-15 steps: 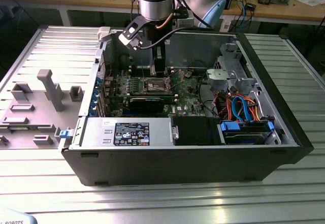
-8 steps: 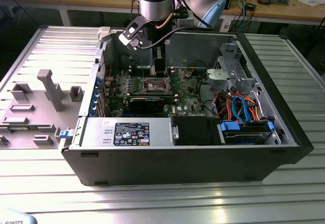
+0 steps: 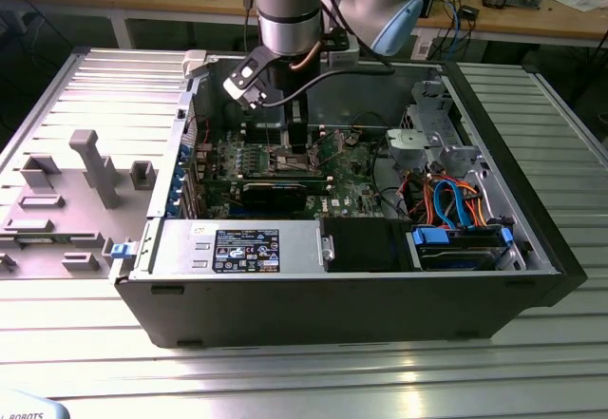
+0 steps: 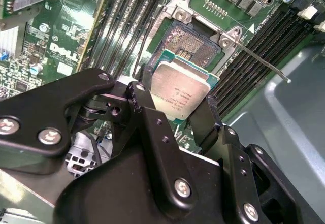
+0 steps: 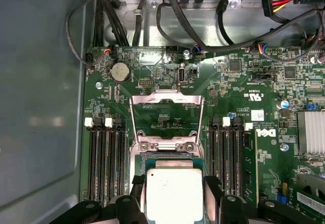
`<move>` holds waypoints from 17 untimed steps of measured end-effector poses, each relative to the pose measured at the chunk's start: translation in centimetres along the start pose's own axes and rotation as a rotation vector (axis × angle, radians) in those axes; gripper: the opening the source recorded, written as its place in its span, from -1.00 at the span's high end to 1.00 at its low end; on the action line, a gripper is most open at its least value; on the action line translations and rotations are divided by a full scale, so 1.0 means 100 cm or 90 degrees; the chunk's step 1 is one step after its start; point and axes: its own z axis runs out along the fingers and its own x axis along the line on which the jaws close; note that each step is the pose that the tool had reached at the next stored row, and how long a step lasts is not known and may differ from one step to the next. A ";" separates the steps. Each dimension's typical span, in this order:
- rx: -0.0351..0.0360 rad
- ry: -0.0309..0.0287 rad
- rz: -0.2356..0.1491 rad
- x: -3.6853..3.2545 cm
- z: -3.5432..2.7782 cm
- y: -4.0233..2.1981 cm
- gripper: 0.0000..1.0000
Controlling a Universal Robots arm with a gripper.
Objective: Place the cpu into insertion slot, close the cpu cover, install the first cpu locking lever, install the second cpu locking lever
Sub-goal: 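Place the cpu into insertion slot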
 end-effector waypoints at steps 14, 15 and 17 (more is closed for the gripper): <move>-0.0033 0.0000 0.000 0.0058 0.0214 -0.0067 -0.08; -0.0033 0.0001 0.000 0.0058 0.0220 -0.0068 -0.08; -0.0032 -0.0001 0.000 0.0058 0.0220 -0.0068 -0.08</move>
